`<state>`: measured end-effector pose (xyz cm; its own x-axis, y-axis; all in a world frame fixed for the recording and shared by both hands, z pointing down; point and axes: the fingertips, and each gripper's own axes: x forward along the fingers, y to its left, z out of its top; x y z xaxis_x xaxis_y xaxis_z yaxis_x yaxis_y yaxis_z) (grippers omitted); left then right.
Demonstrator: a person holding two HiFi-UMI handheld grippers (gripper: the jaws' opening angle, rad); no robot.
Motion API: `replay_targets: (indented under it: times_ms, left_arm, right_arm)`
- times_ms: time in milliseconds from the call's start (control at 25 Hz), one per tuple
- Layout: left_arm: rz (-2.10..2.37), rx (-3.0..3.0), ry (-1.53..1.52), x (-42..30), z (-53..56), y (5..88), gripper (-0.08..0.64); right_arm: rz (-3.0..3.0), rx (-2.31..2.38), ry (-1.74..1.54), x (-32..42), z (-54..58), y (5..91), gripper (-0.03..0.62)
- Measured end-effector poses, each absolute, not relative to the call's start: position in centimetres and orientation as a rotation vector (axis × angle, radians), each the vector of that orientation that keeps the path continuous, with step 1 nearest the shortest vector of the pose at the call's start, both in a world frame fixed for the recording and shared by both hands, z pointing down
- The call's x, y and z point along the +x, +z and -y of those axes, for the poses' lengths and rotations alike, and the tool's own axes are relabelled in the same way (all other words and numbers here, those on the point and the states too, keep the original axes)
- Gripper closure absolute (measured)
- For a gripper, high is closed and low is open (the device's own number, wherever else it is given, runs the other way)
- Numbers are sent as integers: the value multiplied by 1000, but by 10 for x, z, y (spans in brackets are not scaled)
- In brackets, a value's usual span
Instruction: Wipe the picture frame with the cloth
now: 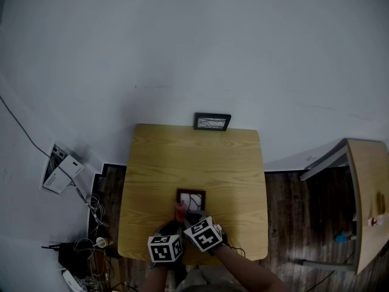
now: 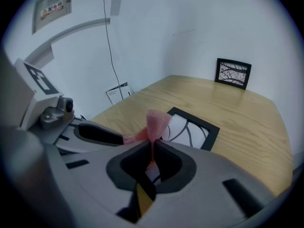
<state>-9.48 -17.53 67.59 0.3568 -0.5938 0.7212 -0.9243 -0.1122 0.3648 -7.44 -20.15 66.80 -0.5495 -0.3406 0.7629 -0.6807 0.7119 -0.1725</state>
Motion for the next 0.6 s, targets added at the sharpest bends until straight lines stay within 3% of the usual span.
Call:
replay_targets:
  times_ms: [600]
  left_arm:
    - [1343,1809,512,-95,174,677,434]
  right_arm:
    - [2122,843,596,-37,202,673,575]
